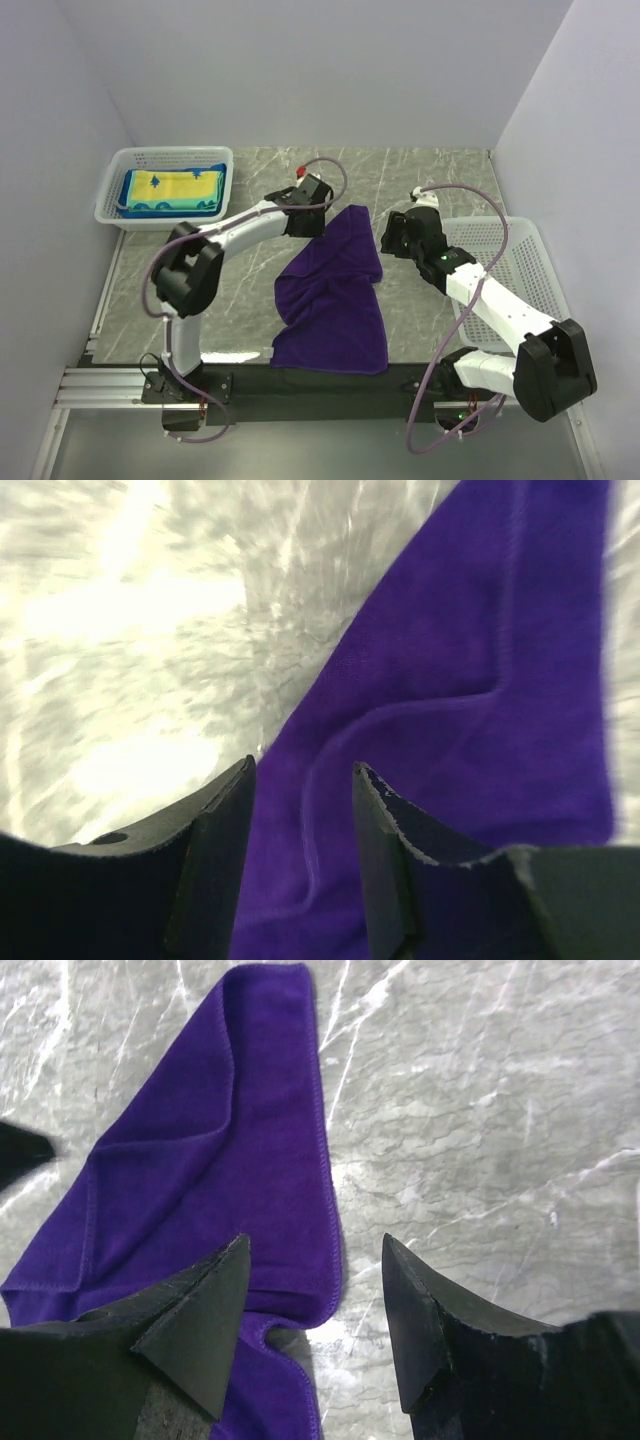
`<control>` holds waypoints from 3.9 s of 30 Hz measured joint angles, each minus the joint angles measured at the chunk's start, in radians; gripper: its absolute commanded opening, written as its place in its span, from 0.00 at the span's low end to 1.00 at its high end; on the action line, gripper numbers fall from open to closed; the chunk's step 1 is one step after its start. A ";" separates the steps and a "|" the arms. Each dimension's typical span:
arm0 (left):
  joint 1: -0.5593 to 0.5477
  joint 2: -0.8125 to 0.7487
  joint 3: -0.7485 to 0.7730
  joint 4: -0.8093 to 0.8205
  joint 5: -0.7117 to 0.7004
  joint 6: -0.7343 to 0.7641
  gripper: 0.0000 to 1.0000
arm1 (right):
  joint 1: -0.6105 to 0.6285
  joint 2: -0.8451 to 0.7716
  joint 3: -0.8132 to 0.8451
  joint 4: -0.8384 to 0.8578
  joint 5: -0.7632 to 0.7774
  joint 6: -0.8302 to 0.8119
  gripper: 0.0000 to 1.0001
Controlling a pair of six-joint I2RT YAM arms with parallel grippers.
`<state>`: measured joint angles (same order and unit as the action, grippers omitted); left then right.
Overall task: Fold and stack the towels
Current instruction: Flatten out the crumpled towel
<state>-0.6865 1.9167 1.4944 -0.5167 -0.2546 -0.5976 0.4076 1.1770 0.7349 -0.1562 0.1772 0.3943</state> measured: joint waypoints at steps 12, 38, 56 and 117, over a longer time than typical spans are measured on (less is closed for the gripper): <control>0.004 0.162 0.100 -0.013 0.103 0.114 0.34 | 0.000 0.009 -0.020 0.035 -0.053 -0.002 0.62; 0.002 0.178 0.115 -0.027 0.076 0.142 0.29 | 0.000 0.036 -0.023 0.045 -0.078 -0.002 0.62; -0.008 0.178 0.094 -0.037 0.097 0.164 0.01 | 0.000 0.108 -0.012 0.062 -0.088 -0.003 0.62; 0.150 0.150 0.257 -0.183 -0.187 0.238 0.01 | -0.087 1.253 1.370 -0.629 -0.222 -0.340 0.38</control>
<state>-0.5369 2.0670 1.7515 -0.6998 -0.4419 -0.3592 0.3210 2.4302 2.1052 -0.7849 -0.0452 0.0540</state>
